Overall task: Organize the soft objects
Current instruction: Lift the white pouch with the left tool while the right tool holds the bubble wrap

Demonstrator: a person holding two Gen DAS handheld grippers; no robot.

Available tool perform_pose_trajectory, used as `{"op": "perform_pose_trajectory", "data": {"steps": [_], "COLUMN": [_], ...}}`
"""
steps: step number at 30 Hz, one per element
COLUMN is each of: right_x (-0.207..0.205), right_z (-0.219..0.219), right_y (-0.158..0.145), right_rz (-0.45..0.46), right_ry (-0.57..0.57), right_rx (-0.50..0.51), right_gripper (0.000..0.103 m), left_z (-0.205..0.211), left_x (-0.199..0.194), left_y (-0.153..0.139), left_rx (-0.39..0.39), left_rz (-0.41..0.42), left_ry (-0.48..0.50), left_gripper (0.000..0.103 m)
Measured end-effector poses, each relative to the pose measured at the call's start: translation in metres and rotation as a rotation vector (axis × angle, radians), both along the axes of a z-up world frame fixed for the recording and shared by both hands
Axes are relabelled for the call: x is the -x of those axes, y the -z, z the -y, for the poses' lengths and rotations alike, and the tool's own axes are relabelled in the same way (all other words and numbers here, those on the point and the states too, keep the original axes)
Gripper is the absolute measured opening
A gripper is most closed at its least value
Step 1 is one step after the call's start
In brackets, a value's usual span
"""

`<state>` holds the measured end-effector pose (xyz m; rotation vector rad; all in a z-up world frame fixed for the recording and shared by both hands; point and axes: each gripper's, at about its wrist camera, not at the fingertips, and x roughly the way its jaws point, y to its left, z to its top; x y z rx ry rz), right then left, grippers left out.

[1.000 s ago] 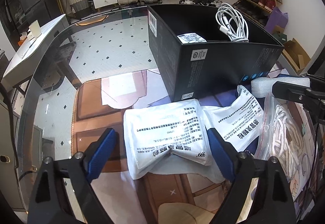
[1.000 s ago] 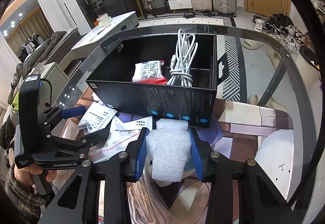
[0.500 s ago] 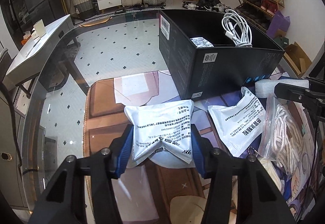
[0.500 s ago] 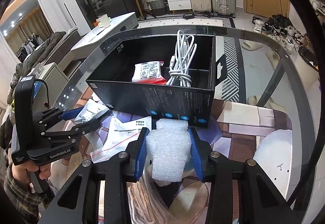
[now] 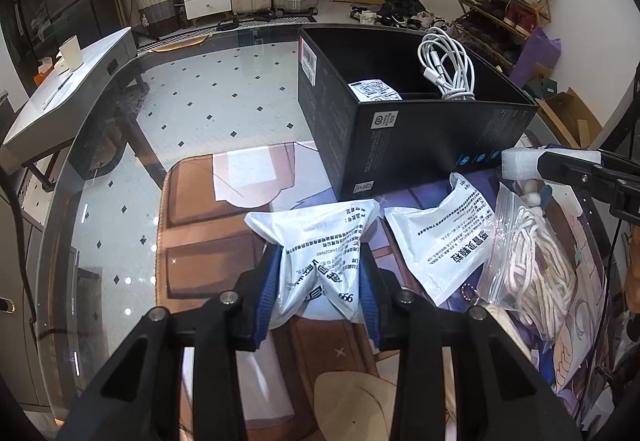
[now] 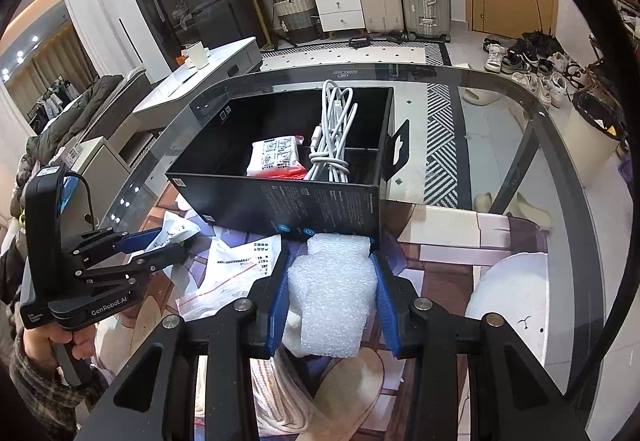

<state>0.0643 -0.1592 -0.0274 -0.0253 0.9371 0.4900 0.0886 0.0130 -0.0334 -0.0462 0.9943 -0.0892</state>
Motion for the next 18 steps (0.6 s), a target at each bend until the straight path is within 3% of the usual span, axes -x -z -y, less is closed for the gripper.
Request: {"op": "perform_pose_trajectory", "data": {"steps": [18], "right_x": [0.017], "right_z": [0.006], "right_y": [-0.021], "right_rz": [0.051], "right_ry": [-0.002], "right_rx": [-0.027], "right_gripper": [0.039], "left_z": [0.017], "left_x": [0.020], "left_y": [-0.035], "left_rx": [0.006], "left_rz": [0.081], "left_ry": [0.025], "left_gripper": [0.033]}}
